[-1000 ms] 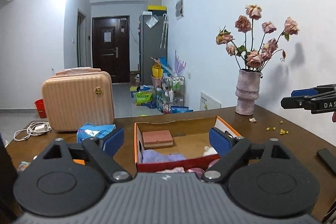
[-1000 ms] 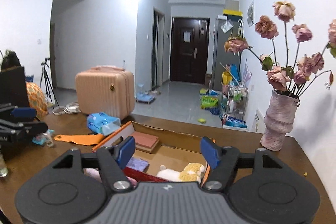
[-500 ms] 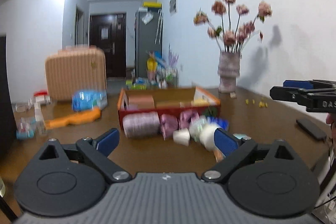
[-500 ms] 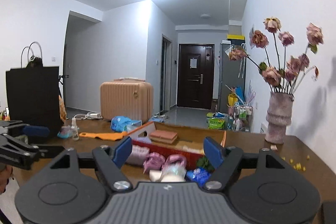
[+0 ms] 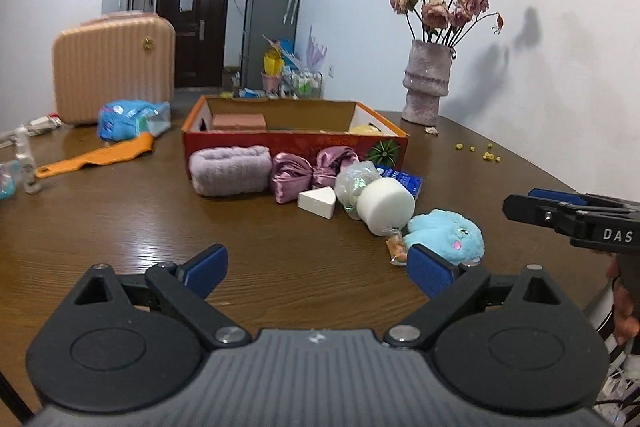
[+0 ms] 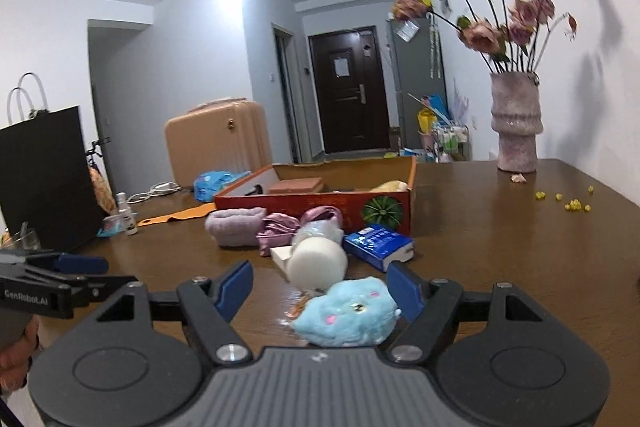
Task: Organize soft objects
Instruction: 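Move both tools back toward the remaining soft items on the table, then grasp the clear sparkly plastic bag with the left gripper while the right grasps the white round sponge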
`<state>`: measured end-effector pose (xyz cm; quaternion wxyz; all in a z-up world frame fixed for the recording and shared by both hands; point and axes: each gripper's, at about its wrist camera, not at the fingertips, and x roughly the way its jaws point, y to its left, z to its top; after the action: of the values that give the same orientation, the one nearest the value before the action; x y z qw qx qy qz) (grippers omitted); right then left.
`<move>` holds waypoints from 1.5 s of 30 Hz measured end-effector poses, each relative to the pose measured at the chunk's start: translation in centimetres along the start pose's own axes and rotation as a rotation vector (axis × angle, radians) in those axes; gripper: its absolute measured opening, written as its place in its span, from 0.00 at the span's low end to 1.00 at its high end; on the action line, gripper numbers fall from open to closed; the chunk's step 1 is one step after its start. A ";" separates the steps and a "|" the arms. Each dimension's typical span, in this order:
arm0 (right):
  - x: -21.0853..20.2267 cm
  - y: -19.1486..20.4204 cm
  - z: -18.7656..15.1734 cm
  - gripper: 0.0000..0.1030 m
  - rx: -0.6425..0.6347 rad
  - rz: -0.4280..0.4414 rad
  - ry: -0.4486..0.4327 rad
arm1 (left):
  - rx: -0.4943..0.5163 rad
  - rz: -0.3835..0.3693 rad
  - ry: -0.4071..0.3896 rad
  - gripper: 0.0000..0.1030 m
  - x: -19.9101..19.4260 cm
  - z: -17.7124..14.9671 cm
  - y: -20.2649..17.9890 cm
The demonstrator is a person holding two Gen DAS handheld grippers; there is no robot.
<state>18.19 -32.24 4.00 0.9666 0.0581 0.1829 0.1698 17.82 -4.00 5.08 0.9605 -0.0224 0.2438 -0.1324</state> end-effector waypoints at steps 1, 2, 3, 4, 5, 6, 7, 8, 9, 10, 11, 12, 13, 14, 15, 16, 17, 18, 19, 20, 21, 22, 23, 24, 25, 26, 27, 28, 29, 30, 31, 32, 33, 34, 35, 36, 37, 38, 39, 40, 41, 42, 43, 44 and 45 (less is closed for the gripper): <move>0.6 -0.4 0.3 0.70 0.006 0.002 0.006 | -0.012 -0.012 0.007 0.95 0.8 0.3 0.1; 1.3 -0.7 0.4 0.70 0.015 0.006 0.012 | -0.027 -0.026 0.012 0.93 1.5 0.7 0.2; 2.1 -1.2 0.7 0.70 0.029 0.009 0.020 | -0.046 -0.039 0.017 0.89 2.2 1.0 0.3; 2.8 -1.6 0.9 0.67 0.043 0.015 0.027 | -0.066 -0.053 0.024 0.85 3.0 1.5 0.4; 3.6 -2.0 1.1 0.63 0.056 0.026 0.036 | -0.094 -0.073 0.036 0.83 4.0 2.0 0.7; 4.5 -2.4 1.4 0.62 0.071 0.039 0.048 | -0.114 -0.087 0.048 0.79 5.0 2.5 0.8; 5.6 -2.8 1.7 0.60 0.091 0.050 0.060 | -0.132 -0.099 0.057 0.74 6.2 3.1 1.1; 6.6 -3.2 2.0 0.58 0.110 0.061 0.071 | -0.139 -0.104 0.062 0.72 7.1 3.6 1.1; 7.8 -3.6 2.3 0.57 0.130 0.075 0.085 | -0.146 -0.110 0.071 0.69 8.5 4.2 1.2; 8.9 -4.0 2.7 0.56 0.149 0.084 0.098 | -0.154 -0.116 0.082 0.68 9.6 4.7 1.2; 10.0 -4.3 3.0 0.56 0.167 0.093 0.107 | -0.166 -0.127 0.091 0.68 10.9 5.3 1.3; 11.2 -4.6 3.2 0.56 0.184 0.104 0.116 | -0.183 -0.142 0.106 0.67 12.4 5.8 1.5; 12.2 -4.8 3.4 0.56 0.196 0.111 0.131 | -0.195 -0.165 0.113 0.67 13.5 6.3 1.6; 13.2 -4.9 3.6 0.56 0.202 0.118 0.146 | -0.205 -0.177 0.115 0.67 14.3 6.6 1.7; 14.1 -4.8 3.7 0.56 0.201 0.126 0.164 | -0.221 -0.175 0.117 0.68 15.3 7.0 1.7; 14.6 -4.7 3.6 0.56 0.194 0.134 0.177 | -0.231 -0.167 0.124 0.68 16.2 7.3 1.8; 15.0 -4.4 3.5 0.56 0.182 0.146 0.190 | -0.235 -0.170 0.138 0.68 17.2 7.6 1.8; 15.5 -4.1 3.2 0.57 0.170 0.160 0.209 | -0.233 -0.187 0.156 0.70 18.2 7.9 1.7; 15.9 -3.9 3.1 0.57 0.162 0.168 0.225 | -0.228 -0.203 0.173 0.70 19.0 7.9 1.6; 16.2 -3.6 2.8 0.57 0.156 0.171 0.238 | -0.226 -0.208 0.188 0.70 19.6 8.0 1.5; 16.7 -3.4 2.5 0.57 0.152 0.169 0.252 | -0.220 -0.205 0.211 0.70 20.4 8.0 1.3; 17.0 -3.3 2.4 0.57 0.152 0.174 0.256 | -0.215 -0.205 0.228 0.64 21.0 7.9 1.1; 17.1 -3.4 2.2 0.57 0.156 0.181 0.260 | -0.212 -0.207 0.240 0.56 21.6 7.7 1.0; 17.3 -3.4 2.2 0.56 0.157 0.183 0.266 | -0.196 -0.213 0.249 0.33 21.8 7.6 0.8; 17.3 -3.3 2.2 0.52 0.147 0.180 0.268 | -0.175 -0.229 0.245 0.28 21.7 7.5 0.6; 17.1 -3.2 2.2 0.50 0.130 0.182 0.270 | -0.165 -0.238 0.228 0.27 21.2 7.4 0.5; 17.0 -3.1 2.2 0.48 0.114 0.185 0.271 | -0.154 -0.245 0.203 0.26 20.6 7.4 0.5; 16.8 -3.0 2.3 0.47 0.105 0.181 0.267 | -0.154 -0.245 0.181 0.26 19.9 7.5 0.6; 16.7 -3.0 2.4 0.46 0.099 0.171 0.264 | -0.162 -0.241 0.164 0.26 19.4 7.7 0.8; 16.6 -2.8 2.5 0.46 0.088 0.162 0.260 | -0.176 -0.238 0.143 0.26 18.5 7.8 1.2; 16.4 -2.8 2.6 0.45 0.085 0.158 0.254 | -0.191 -0.236 0.120 0.26 17.4 8.0 1.8; 16.1 -2.8 2.8 0.45 0.090 0.156 0.242 | -0.206 -0.231 0.101 0.26 16.3 8.1 2.4; 15.9 -2.6 3.0 0.45 0.090 0.160 0.227 | -0.217 -0.219 0.083 0.26 15.2 8.1 3.0; 15.6 -2.2 3.2 0.45 0.082 0.168 0.211 | -0.223 -0.201 0.064 0.26 13.9 8.0 3.8; 15.3 -1.8 3.4 0.45 0.072 0.175 0.193 | -0.223 -0.183 0.052 0.26 12.9 8.1 4.3; 15.1 -1.0 3.5 0.46 0.055 0.183 0.178 | -0.215 -0.160 0.044 0.27 11.7 7.8 4.9; 15.0 -0.3 3.4 0.46 0.039 0.192 0.172 | -0.200 -0.145 0.048 0.28 10.7 7.3 5.6; 15.2 0.5 3.3 0.46 0.024 0.203 0.170 | -0.194 -0.135 0.057 0.28 10.0 6.8 6.0; 15.3 1.4 3.0 0.46 0.007 0.213 0.171 | -0.198 -0.117 0.074 0.28 9.3 6.1 6.5; 15.5 2.2 2.6 0.46 -0.013 0.213 0.174 | -0.207 -0.098 0.098 0.28 8.9 5.3 6.9; 15.6 3.1 2.1 0.46 -0.039 0.197 0.173 | -0.211 -0.080 0.120 0.28 8.5 4.5 7.1; 15.6 4.1 1.6 0.46 -0.077 0.164 0.166 | -0.215 -0.067 0.133 0.28 8.2 3.9 7.3; 15.4 4.9 1.1 0.46 -0.114 0.134 0.162 | -0.219 -0.057 0.142 0.28 7.9 3.3 7.4; 15.0 5.5 0.6 0.46 -0.144 0.118 0.161 | -0.215 -0.050 0.151 0.28 7.3 2.5 7.5; 14.4 5.9 0.1 0.46 -0.160 0.115 0.161 | -0.207 -0.046 0.156 0.29 7.0 2.0 7.5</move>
<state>28.97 -21.68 0.31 0.9390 -0.0229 0.2420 0.2432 26.50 1.35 2.85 0.9278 -0.1167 0.3297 -0.1299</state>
